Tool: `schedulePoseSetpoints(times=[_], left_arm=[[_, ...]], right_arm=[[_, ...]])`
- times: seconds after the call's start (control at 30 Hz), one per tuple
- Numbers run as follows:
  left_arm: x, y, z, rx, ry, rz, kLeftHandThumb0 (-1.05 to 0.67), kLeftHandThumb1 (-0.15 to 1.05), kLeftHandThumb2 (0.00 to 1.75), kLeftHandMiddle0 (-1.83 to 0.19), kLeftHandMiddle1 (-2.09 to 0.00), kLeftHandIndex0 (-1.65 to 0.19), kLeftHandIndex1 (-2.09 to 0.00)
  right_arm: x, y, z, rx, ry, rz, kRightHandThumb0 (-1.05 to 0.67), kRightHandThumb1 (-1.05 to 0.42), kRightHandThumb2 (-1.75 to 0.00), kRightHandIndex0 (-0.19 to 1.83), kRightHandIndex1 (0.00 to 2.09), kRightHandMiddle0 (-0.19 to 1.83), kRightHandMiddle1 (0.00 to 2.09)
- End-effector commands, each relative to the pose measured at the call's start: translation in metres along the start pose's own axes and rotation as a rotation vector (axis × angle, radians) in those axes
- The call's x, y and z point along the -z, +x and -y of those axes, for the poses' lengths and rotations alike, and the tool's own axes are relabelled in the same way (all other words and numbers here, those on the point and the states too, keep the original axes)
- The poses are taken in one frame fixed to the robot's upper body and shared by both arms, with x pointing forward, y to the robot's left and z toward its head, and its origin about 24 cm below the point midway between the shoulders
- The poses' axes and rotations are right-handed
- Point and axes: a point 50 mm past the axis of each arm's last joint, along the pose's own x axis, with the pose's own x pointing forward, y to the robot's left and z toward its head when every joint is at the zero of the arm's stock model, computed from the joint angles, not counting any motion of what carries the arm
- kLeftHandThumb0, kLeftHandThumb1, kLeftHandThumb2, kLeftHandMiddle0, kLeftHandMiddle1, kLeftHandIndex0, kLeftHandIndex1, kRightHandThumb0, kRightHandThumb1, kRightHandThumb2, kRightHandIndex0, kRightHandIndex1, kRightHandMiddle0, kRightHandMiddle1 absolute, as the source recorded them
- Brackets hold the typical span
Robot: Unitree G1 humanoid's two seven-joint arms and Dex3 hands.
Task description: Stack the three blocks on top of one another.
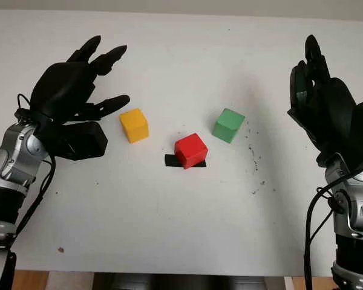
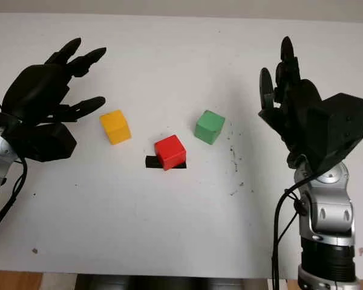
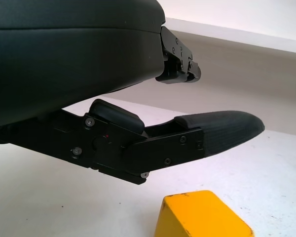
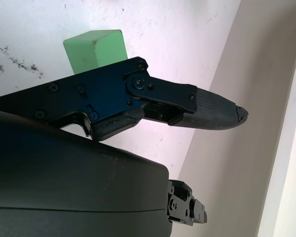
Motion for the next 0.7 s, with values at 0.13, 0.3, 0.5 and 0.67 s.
schedulePoseSetpoints(times=[0.13, 0.3, 0.5, 0.67], left_arm=[[-0.009, -0.012, -0.002, 0.027, 0.067, -0.021, -0.95, 1.05, 0.71, -0.02, -0.06, -0.22, -0.05], [-0.022, -0.023, 0.008, 0.086, 0.201, -0.048, -1.0, 1.05, 0.63, 0.02, -0.05, -0.19, -0.04], [-0.034, -0.032, 0.024, 0.133, 0.298, -0.073, -1.03, 1.05, 0.54, 0.03, -0.05, -0.15, -0.02], [-0.036, -0.032, 0.034, 0.129, 0.358, -0.094, -1.01, 1.05, 0.47, 0.05, -0.05, -0.13, -0.02]], right_arm=[[-0.002, -0.002, -0.001, -0.004, -0.009, 0.018, -0.71, -1.05, -0.68, -0.19, 0.0, -0.19, 0.0], [-0.004, -0.003, -0.001, 0.004, -0.027, 0.02, -0.72, -1.05, -0.65, -0.19, 0.0, -0.19, 0.0], [-0.004, -0.002, 0.0, 0.005, -0.013, 0.014, -0.72, -1.05, -0.62, -0.19, 0.0, -0.19, 0.0], [-0.003, -0.002, 0.0, 0.008, -0.001, 0.017, -0.72, -1.05, -0.62, -0.19, 0.0, -0.19, 0.0]])
